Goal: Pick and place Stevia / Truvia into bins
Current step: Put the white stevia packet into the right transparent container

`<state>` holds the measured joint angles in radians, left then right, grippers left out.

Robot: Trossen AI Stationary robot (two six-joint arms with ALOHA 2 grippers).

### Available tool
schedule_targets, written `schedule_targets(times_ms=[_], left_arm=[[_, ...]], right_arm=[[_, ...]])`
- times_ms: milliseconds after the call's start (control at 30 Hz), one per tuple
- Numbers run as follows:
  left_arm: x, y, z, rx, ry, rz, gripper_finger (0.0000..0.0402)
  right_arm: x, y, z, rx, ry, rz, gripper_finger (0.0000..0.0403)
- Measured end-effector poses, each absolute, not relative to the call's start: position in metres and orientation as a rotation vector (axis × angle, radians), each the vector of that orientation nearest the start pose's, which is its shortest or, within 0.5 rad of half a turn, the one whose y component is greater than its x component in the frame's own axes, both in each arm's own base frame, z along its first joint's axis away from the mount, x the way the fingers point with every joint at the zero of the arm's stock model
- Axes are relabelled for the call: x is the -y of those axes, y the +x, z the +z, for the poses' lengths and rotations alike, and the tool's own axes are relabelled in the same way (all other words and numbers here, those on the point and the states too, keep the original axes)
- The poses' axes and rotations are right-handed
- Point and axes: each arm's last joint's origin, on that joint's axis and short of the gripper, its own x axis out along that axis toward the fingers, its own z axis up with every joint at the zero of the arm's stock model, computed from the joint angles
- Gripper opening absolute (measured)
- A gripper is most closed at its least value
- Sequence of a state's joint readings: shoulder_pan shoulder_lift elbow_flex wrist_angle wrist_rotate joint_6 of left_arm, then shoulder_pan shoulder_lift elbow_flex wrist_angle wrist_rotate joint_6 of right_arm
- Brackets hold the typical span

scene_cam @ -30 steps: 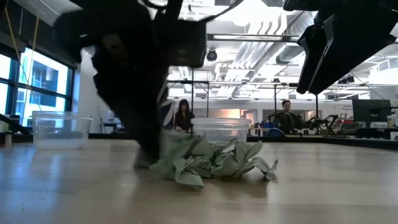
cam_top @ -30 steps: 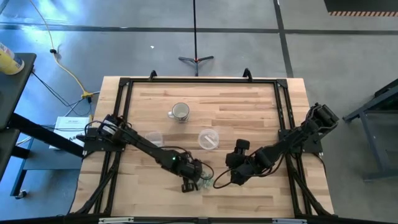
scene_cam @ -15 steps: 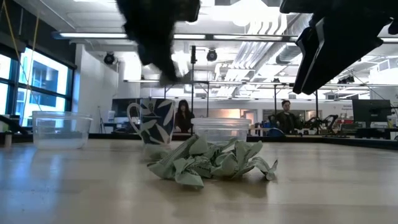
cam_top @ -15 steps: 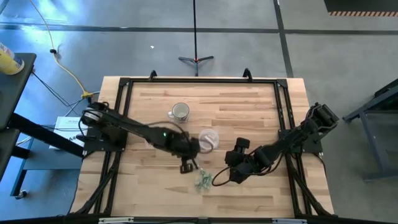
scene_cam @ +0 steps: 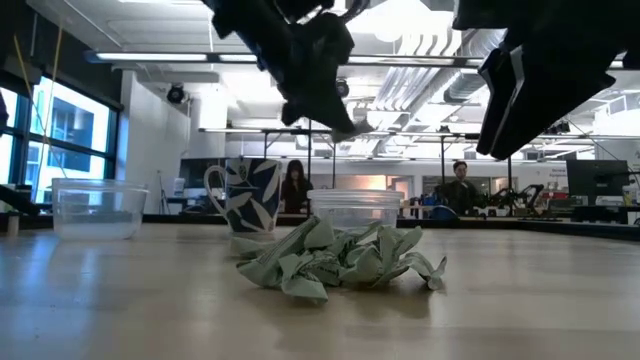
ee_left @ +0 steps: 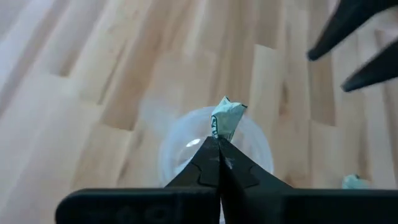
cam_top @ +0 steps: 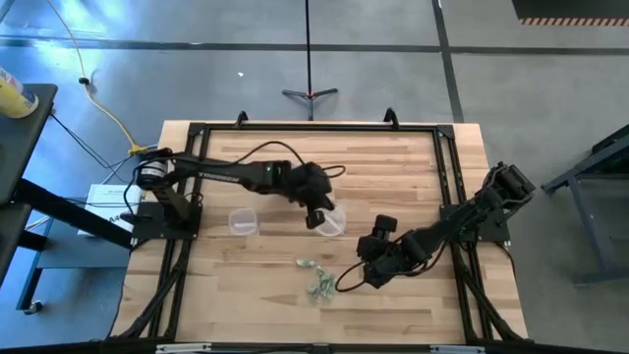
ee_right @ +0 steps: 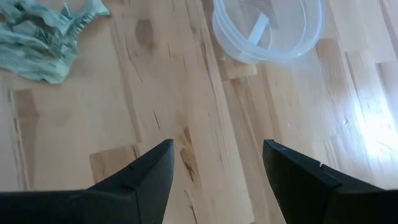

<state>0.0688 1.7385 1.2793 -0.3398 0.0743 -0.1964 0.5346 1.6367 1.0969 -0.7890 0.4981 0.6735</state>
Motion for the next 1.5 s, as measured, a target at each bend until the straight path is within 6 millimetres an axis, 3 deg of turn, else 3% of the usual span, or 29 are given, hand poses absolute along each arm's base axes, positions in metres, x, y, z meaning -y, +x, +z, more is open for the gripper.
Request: schedule_targets(times_ms=[233,433,533,600,733,900,1100,1267,1500], left_arm=[[-0.015,0.389,0.222,-0.803,-0.237,0.014,0.0078],[-0.006,0.388,0.221,-0.806,-0.158,0.123,0.0164],[0.000,0.379,0.230,-0.850,-0.222,0.029,0.0203],[0.014,0.371,0.236,-0.896,-0.229,-0.078,0.0215],[0.061,0.353,0.229,-1.051,-0.103,-0.251,0.0208],[0.114,0.337,0.220,-1.108,0.095,-0.266,0.0175],[0.134,0.326,0.218,-1.146,0.057,-0.196,0.0147],[0.159,0.308,0.215,-1.210,0.020,-0.131,0.0140],[0.191,0.284,0.214,-1.214,-0.061,-0.009,0.0140]], right_arm=[[-0.140,0.264,0.201,-1.098,-0.073,-0.352,0.0236],[-0.139,0.265,0.201,-1.097,-0.073,-0.359,0.0236],[-0.138,0.265,0.202,-1.093,-0.076,-0.362,0.0236],[-0.138,0.265,0.202,-1.090,-0.076,-0.360,0.0236],[-0.138,0.268,0.202,-1.079,-0.085,-0.347,0.0236],[-0.139,0.273,0.204,-1.030,-0.067,-0.329,0.0236],[-0.156,0.295,0.207,-0.915,-0.026,-0.058,0.0236],[-0.166,0.313,0.187,-0.876,-0.158,0.093,0.0236],[-0.165,0.327,0.155,-0.930,-0.145,0.146,0.0236]])
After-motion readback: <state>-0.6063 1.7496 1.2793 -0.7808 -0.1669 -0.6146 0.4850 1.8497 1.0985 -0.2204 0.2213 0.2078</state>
